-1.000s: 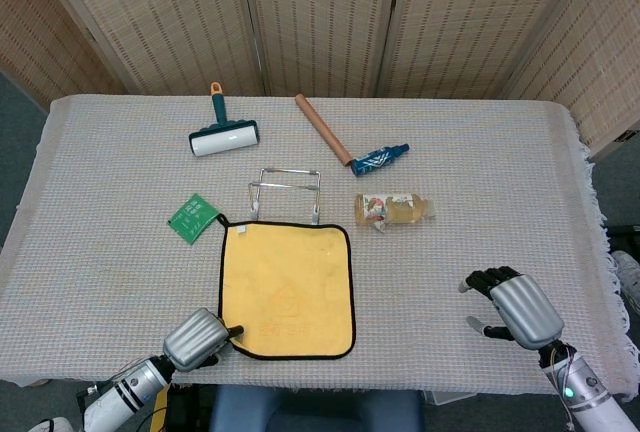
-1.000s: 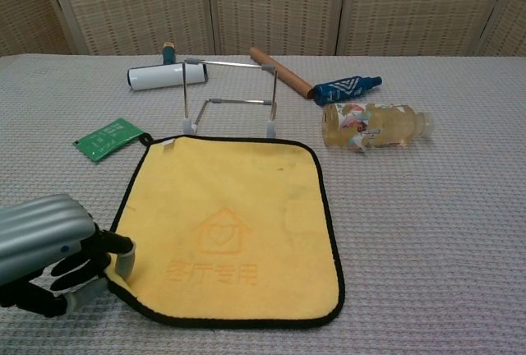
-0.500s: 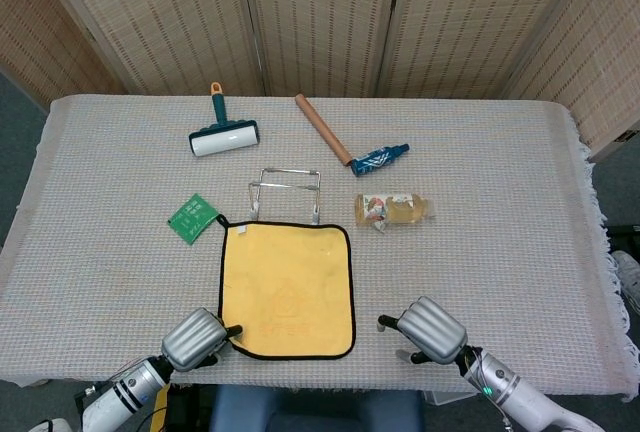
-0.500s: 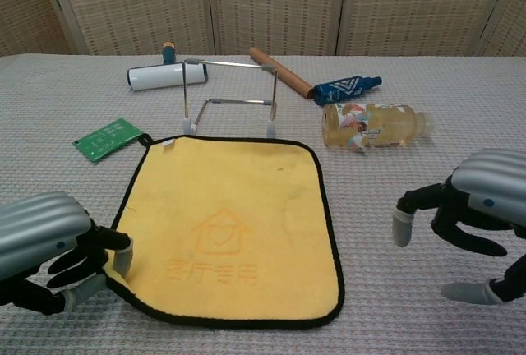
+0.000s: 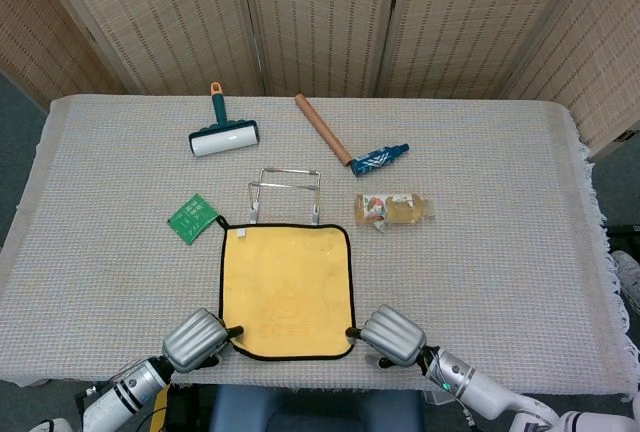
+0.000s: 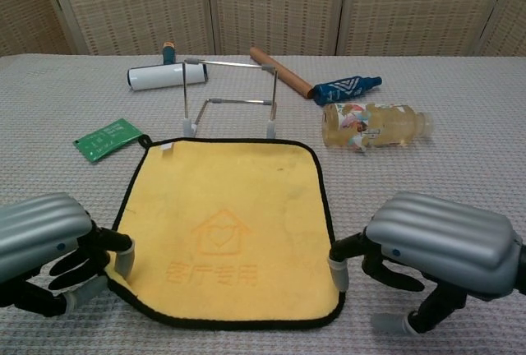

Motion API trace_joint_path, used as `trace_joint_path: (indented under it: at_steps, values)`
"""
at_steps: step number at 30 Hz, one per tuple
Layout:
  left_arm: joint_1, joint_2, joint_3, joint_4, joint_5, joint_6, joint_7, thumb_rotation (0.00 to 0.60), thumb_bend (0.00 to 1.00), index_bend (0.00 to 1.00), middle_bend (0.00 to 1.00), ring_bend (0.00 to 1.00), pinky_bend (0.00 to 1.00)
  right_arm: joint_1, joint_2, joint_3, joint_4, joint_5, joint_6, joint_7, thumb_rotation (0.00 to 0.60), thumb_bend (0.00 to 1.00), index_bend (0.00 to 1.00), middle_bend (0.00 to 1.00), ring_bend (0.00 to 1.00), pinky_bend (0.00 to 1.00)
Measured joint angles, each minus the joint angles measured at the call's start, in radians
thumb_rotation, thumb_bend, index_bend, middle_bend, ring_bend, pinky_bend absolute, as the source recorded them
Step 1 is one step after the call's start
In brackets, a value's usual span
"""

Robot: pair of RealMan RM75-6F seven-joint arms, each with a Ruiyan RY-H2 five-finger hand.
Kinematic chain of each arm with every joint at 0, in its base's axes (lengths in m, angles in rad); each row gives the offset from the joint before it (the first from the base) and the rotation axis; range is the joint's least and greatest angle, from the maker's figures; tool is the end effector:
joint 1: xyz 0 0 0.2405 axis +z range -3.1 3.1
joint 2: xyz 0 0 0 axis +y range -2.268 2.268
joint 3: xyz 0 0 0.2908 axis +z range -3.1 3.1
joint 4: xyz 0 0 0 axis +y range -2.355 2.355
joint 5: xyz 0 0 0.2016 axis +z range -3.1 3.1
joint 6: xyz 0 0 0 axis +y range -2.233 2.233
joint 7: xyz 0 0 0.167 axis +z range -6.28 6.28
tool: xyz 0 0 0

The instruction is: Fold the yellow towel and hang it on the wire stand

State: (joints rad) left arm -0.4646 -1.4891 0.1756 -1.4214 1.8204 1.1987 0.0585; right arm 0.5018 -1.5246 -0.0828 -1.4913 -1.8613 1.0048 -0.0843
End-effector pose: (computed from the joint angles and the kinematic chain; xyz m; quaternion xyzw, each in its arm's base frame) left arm -0.2352 0.2321 -0.0221 -0.8323 -0.2934 -0.3849 0.2702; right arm -0.1989 -0.2350 -0.0501 0.8560 -0.2843 0.3728 0.2178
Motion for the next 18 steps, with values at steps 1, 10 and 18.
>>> trace_joint_path:
  at_steps: [1,10,18]
  values:
    - [0.000,0.000,0.000,0.000,0.000,0.001,-0.002,0.600,0.58,0.54,0.88,0.79,0.84,0.004,-0.010,0.001,0.007,0.003,-0.002,-0.003,0.600,0.26,0.44,0.89,1.00,1.00]
    - [-0.002,0.002,0.002,0.003,0.000,0.005,-0.014,0.600,0.58,0.54,0.88,0.79,0.84,0.045,-0.080,0.006,0.063,0.030,-0.023,-0.017,0.600,0.26,0.45,0.89,1.00,1.00]
    - [-0.001,0.002,0.007,0.007,0.002,0.010,-0.023,0.600,0.58,0.54,0.88,0.79,0.84,0.068,-0.115,0.000,0.105,0.035,-0.012,-0.026,0.600,0.31,0.49,0.89,1.00,1.00]
